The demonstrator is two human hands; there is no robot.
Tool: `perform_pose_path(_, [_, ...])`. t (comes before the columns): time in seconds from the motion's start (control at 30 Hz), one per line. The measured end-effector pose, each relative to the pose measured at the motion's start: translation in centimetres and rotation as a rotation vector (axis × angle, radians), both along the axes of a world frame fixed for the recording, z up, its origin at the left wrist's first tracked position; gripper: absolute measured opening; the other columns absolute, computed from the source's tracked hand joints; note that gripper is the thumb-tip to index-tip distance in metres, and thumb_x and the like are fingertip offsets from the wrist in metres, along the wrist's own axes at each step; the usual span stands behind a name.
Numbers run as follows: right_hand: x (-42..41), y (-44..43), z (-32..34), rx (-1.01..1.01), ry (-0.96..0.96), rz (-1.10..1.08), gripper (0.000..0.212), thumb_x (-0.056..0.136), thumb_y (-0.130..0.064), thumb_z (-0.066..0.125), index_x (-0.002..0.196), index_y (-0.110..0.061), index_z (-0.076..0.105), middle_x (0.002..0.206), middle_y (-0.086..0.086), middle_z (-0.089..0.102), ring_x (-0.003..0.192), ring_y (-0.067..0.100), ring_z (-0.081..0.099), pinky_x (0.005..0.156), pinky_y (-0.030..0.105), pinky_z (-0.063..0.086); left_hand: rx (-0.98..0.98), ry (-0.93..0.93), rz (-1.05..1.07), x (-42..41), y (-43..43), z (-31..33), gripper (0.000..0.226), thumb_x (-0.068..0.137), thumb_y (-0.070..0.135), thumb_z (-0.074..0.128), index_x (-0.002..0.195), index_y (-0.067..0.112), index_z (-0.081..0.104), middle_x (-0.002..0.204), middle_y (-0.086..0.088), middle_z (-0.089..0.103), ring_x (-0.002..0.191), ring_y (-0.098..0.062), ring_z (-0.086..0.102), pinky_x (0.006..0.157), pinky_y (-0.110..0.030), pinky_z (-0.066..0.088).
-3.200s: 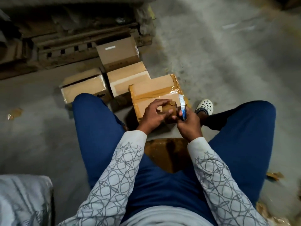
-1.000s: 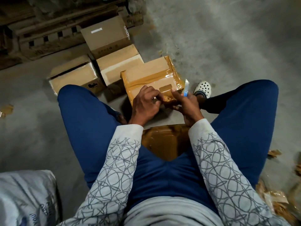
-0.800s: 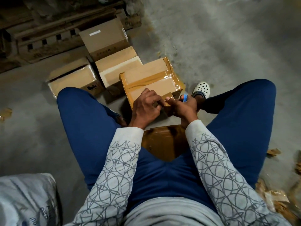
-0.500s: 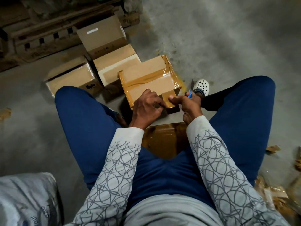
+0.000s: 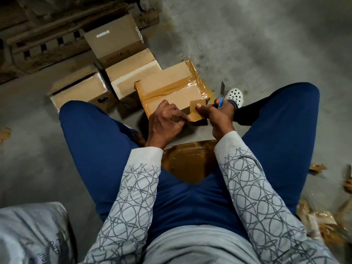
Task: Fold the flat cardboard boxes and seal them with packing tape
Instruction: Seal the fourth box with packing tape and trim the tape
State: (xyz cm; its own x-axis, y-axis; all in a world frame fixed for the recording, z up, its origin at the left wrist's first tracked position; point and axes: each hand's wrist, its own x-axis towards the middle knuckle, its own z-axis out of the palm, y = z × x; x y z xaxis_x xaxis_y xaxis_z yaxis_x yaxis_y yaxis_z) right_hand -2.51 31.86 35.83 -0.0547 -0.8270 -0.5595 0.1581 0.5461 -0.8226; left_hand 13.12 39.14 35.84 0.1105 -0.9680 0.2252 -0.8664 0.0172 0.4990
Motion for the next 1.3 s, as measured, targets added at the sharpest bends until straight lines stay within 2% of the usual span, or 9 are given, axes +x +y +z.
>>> perform_pose_path(0.27, [-0.7,-0.1,0.3,-0.073,-0.059,-0.094,0.04,0.077,-0.001,0.082,0.09,-0.017,0.048,0.091,0.01,0.066,0.088,0.019,0.074,0.064,0.024,0.059,-0.132,-0.132,-0.133,0.1,0.7,-0.4,0.037,0.082,0.006,0.076,0.112,0.027,0.075,0.1,0.003,0.074,0.079,-0.016,0.052,0.055,-0.028,0.044])
perform_pose_path(0.43, [-0.9,-0.5,0.5,-0.154,-0.046,-0.087,0.041,0.075,-0.004,0.084,0.086,-0.018,0.047,0.09,0.009,0.067,0.098,0.029,0.072,0.076,0.037,0.063,-0.226,-0.255,-0.166,0.4,0.8,-0.8,0.052,0.089,0.009,0.068,0.134,0.034,0.061,0.105,0.001,0.072,0.084,-0.019,0.055,0.058,-0.03,0.045])
perform_pose_path(0.6, [-0.6,-0.2,1.1,-0.289,-0.069,-0.02,0.038,0.08,-0.002,0.08,0.085,-0.015,0.045,0.089,0.011,0.067,0.086,0.019,0.074,0.068,0.024,0.058,-0.406,-0.002,-0.054,-0.5,0.6,-1.1,0.039,0.09,0.02,0.075,0.128,0.023,0.066,0.092,-0.002,0.075,0.074,-0.015,0.062,0.058,-0.036,0.052])
perform_pose_path(0.77, [-0.4,0.0,0.8,-0.284,0.011,0.006,0.036,0.077,-0.011,0.084,0.086,-0.015,0.049,0.096,0.011,0.07,0.092,0.019,0.073,0.077,0.029,0.06,-0.481,0.405,0.178,-1.9,0.8,0.6,0.042,0.093,0.027,0.071,0.133,0.017,0.062,0.094,-0.006,0.077,0.065,-0.013,0.067,0.064,-0.028,0.055])
perform_pose_path(0.83, [-0.9,-0.3,0.6,-0.26,0.029,-0.036,0.034,0.077,-0.013,0.084,0.086,-0.018,0.052,0.101,0.011,0.071,0.094,0.018,0.073,0.081,0.031,0.061,-0.426,0.555,0.316,-1.4,0.9,0.9,0.045,0.096,0.033,0.066,0.137,0.018,0.057,0.088,-0.001,0.077,0.071,-0.013,0.071,0.073,-0.032,0.059])
perform_pose_path(0.97, [-1.0,-0.6,0.5,-0.28,0.035,-0.035,0.032,0.078,-0.013,0.083,0.089,-0.017,0.054,0.1,0.008,0.07,0.095,0.015,0.072,0.084,0.031,0.061,-0.17,0.801,0.435,-0.6,0.0,-0.3,0.031,0.093,0.038,0.068,0.117,0.018,0.073,0.091,0.001,0.077,0.082,-0.014,0.073,0.073,-0.051,0.06])
perform_pose_path(1.03, [-0.5,-0.2,0.5,-0.301,0.037,-0.018,0.031,0.078,-0.011,0.083,0.091,-0.012,0.055,0.097,0.007,0.07,0.091,0.013,0.072,0.079,0.026,0.06,-0.124,0.812,0.409,-1.2,-0.5,-0.5,0.027,0.091,0.032,0.072,0.112,0.016,0.074,0.1,0.002,0.076,0.09,-0.008,0.071,0.08,-0.045,0.06])
perform_pose_path(1.13, [0.2,0.5,0.2,-0.35,0.066,0.007,0.032,0.076,-0.009,0.085,0.088,-0.011,0.055,0.097,0.015,0.07,0.09,0.02,0.073,0.079,0.031,0.061,-0.091,0.678,0.357,-2.3,-1.1,-0.8,0.022,0.087,0.027,0.076,0.106,0.015,0.077,0.104,0.006,0.074,0.094,0.002,0.067,0.081,-0.019,0.056])
perform_pose_path(1.3, [1.4,1.3,-0.1,-0.385,0.128,0.034,0.031,0.075,-0.007,0.086,0.083,-0.012,0.056,0.085,0.015,0.064,0.079,0.025,0.066,0.075,0.037,0.063,-0.015,0.783,0.387,-2.7,-1.7,-1.8,0.016,0.087,0.022,0.076,0.099,0.012,0.079,0.091,0.004,0.077,0.084,-0.004,0.071,0.076,-0.026,0.059])
